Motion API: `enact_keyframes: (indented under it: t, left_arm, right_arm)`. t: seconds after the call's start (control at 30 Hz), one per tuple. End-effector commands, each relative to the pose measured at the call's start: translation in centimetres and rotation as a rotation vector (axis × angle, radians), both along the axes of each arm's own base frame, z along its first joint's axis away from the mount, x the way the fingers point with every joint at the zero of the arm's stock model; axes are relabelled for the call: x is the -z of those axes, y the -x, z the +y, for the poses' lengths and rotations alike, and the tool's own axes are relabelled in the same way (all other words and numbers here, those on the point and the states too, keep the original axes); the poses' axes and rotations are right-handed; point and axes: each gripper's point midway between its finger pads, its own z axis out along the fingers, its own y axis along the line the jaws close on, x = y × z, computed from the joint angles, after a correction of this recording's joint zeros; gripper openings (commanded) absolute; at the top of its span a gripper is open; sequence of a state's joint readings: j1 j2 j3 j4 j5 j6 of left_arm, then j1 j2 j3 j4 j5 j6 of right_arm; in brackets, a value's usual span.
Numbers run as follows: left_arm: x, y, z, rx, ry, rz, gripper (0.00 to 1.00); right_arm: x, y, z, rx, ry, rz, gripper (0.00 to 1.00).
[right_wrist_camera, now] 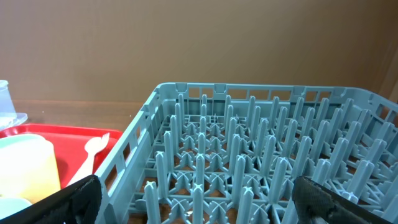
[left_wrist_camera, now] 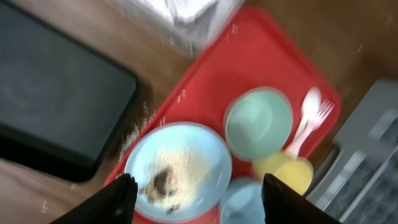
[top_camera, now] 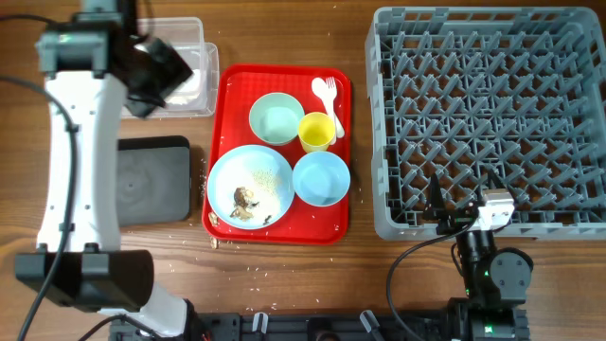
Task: Sort waste into correct bins and load items into the dishwasher rack
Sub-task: 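Raise the left arm to rest and lift the right arm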
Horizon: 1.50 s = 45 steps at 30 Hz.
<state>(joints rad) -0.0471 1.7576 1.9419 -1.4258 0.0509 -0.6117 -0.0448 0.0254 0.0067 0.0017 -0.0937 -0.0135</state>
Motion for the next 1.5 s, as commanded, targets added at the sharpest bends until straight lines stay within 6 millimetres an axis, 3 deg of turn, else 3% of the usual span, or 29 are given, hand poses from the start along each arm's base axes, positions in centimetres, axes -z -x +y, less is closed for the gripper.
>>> enact_keyframes:
  t: [0.0,0.17,0.23,0.37,0.47,0.6,1.1,1.2,1.23,1.3,1.37,1.47]
  left_arm:
    - [0.1,2.7,-1.7,0.024,-0.114,0.071,0.65]
    - [-2.8,6.9,-1.0,-0.066,-0.283,0.047,0.71]
    - [-4.3,7.6,-0.4,-0.079,-0.287,-0.006,1.00]
    - [-6.3,8.5,3.9,-0.222,-0.291,-0.065,1.00]
    - [-6.3,9.4,8.0,-0.358,-0.295,-0.031,1.00]
    - [-5.7,9.7,8.6,-0.414,-0.175,-0.007,1.00]
    - [-5.7,9.8,8.9,-0.425,-0.176,-0.006,1.00]
    - [-5.7,9.8,8.9,-0.425,-0.176,-0.006,1.00]
    - [-5.7,9.8,8.9,-0.425,-0.176,-0.006,1.00]
    - [-5.7,9.8,8.9,-0.425,-0.176,-0.005,1.00]
    - [-5.7,9.8,8.9,-0.425,-0.176,-0.006,1.00]
    - [-5.7,9.8,8.9,-0.425,-0.176,-0.006,1.00]
  right_arm:
    - [-0.1,0.0,0.0,-0.004,0.010,-0.005,1.00]
    - [-0.1,0.0,0.0,-0.004,0.010,-0.005,1.00]
    - [-0.1,0.0,0.0,-0.004,0.010,-0.005,1.00]
    - [-0.1,0.0,0.0,-0.004,0.010,-0.005,1.00]
    - [-0.1,0.0,0.0,-0.004,0.010,-0.005,1.00]
    - [-0.1,0.0,0.0,-0.004,0.010,-0.005,1.00]
    - [-0.4,0.0,0.2,-0.016,0.001,-0.017,1.00]
    - [-2.2,0.9,4.6,-0.284,-0.341,-0.026,1.00]
    - [-3.1,1.2,5.1,-0.326,-0.488,-0.026,1.00]
    - [-4.3,1.5,5.3,-0.365,-0.885,0.024,1.00]
    - [-3.7,1.2,4.9,-0.324,-1.406,0.154,1.00]
    - [-2.7,1.2,5.1,-0.292,-1.718,0.273,1.00]
